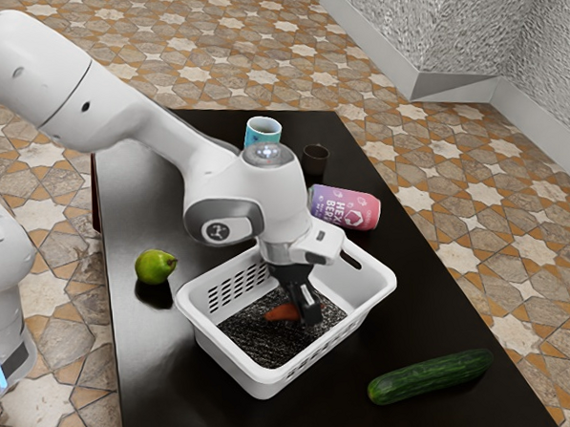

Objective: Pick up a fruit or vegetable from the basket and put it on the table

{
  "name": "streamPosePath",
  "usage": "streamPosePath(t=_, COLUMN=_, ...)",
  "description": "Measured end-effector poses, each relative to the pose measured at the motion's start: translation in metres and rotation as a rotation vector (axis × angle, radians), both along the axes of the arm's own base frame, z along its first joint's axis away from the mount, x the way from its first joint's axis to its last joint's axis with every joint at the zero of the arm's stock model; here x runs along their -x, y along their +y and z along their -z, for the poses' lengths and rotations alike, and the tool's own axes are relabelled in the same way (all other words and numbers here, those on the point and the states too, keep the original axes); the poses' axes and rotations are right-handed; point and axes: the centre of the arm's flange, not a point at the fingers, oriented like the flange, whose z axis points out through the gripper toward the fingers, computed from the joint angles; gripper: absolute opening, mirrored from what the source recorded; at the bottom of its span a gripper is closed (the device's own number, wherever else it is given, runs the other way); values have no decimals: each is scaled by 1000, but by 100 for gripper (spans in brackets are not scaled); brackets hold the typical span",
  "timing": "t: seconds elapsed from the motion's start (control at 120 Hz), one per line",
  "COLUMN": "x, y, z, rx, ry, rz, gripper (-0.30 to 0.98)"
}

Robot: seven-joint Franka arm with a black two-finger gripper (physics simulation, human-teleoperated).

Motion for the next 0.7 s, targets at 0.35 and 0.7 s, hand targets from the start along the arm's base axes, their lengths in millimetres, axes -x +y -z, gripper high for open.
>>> streamPosePath(t=0.35, x=-13, y=8, z=-86, rx=32, ry=-73, rz=-2, gripper=14)
streamPosePath(t=0.7, x=-10, y=192, z=-243, rx=88, ry=-104, rz=-264, gripper=14)
